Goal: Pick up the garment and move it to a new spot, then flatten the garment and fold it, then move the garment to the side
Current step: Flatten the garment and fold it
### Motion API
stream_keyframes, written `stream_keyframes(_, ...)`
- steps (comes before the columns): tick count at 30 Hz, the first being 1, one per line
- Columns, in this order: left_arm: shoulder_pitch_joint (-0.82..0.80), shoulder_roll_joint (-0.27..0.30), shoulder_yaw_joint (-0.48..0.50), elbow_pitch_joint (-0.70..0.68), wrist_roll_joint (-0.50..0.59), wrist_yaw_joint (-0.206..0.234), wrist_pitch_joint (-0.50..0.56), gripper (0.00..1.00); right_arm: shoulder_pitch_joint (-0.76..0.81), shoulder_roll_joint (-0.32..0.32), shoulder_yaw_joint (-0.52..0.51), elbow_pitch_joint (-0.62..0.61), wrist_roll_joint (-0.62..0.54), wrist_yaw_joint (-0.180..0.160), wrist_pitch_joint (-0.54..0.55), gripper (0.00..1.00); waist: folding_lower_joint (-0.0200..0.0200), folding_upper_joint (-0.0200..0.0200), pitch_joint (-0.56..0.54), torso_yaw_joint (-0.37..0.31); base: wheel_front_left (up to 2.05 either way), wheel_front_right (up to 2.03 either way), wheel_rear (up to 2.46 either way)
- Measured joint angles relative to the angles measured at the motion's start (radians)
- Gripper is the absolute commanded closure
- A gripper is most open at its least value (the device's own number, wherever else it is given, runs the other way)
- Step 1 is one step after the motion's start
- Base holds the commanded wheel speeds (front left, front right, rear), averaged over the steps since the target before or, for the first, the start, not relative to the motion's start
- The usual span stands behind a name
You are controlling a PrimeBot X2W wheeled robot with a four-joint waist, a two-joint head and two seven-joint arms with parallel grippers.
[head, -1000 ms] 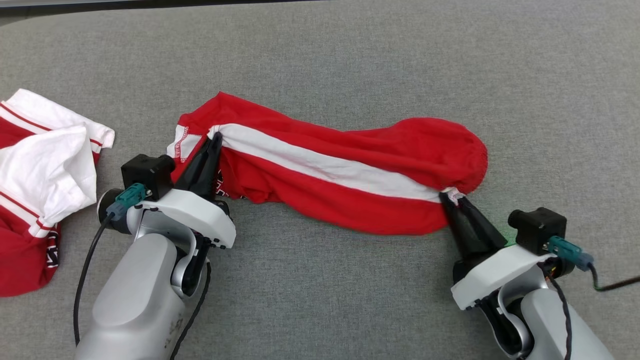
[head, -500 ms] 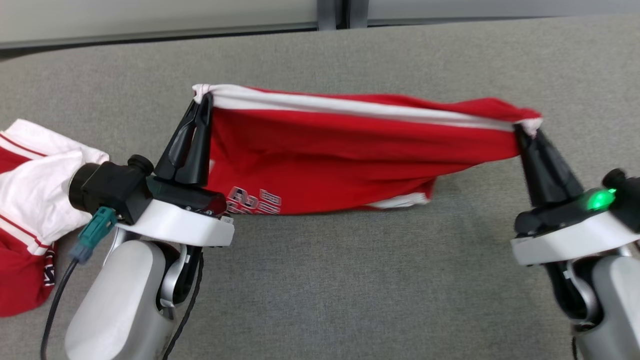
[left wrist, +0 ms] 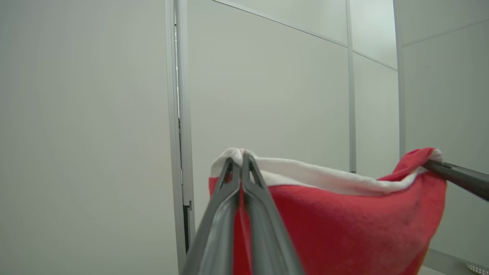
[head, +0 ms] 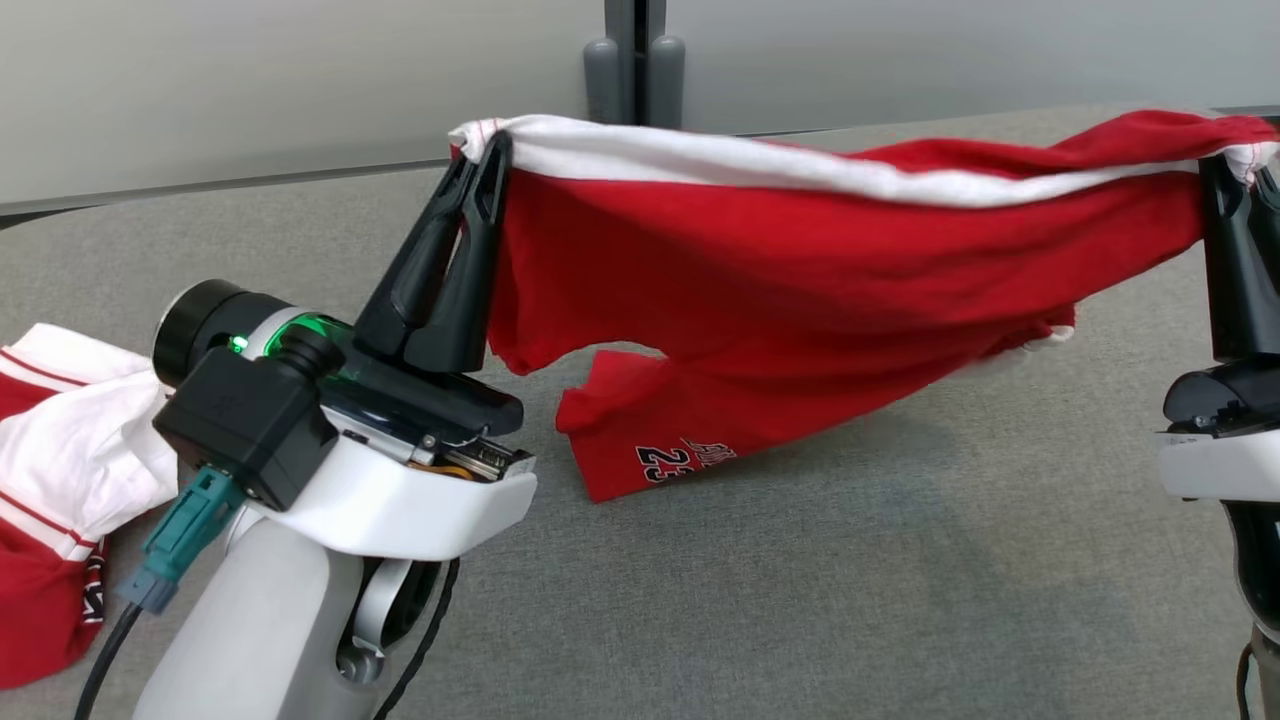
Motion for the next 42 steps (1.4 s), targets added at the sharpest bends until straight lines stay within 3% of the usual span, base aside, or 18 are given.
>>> stream_keyframes(10,-0.072,-0.016,0.0,0.06,-0.023,-0.015,0.005,1.0,-0.033,0.007,-0.004,0.011,0.023,0.0,0.019,1.0,0.0,0.0,0.042,-0.003,0.0,0.0,0.0)
stream_keyframes(19,-0.386,-0.063,0.049,0.287,-0.05,-0.067,-0.045,1.0,-0.347,-0.018,0.042,0.153,0.076,0.0,-0.02,1.0,0.0,-0.0001,0.178,0.008,0.0,0.0,0.0)
stream_keyframes(24,-0.622,-0.091,0.072,0.492,-0.052,-0.108,-0.091,1.0,-0.617,-0.03,0.132,0.329,0.095,0.0,-0.08,1.0,0.0,0.0,0.251,0.014,0.0,0.0,0.0)
stream_keyframes(32,-0.886,-0.13,0.139,0.802,-0.055,-0.139,-0.13,1.0,-0.921,0.025,0.283,0.689,0.142,0.0,-0.286,1.0,0.0,0.0,0.28,0.001,0.0,0.0,0.0)
stream_keyframes(37,-0.911,-0.142,0.177,0.933,-0.03,-0.156,-0.132,1.0,-1.0,0.066,0.379,0.907,0.173,0.0,-0.341,1.0,0.0,-0.0001,0.289,-0.002,0.0,0.0,0.0)
stream_keyframes(42,-0.826,-0.161,0.198,1.071,-0.035,-0.17,-0.132,1.0,-0.985,0.107,0.477,1.082,0.235,0.0,-0.355,1.0,0.0,-0.0001,0.311,-0.001,0.0,0.0,0.0)
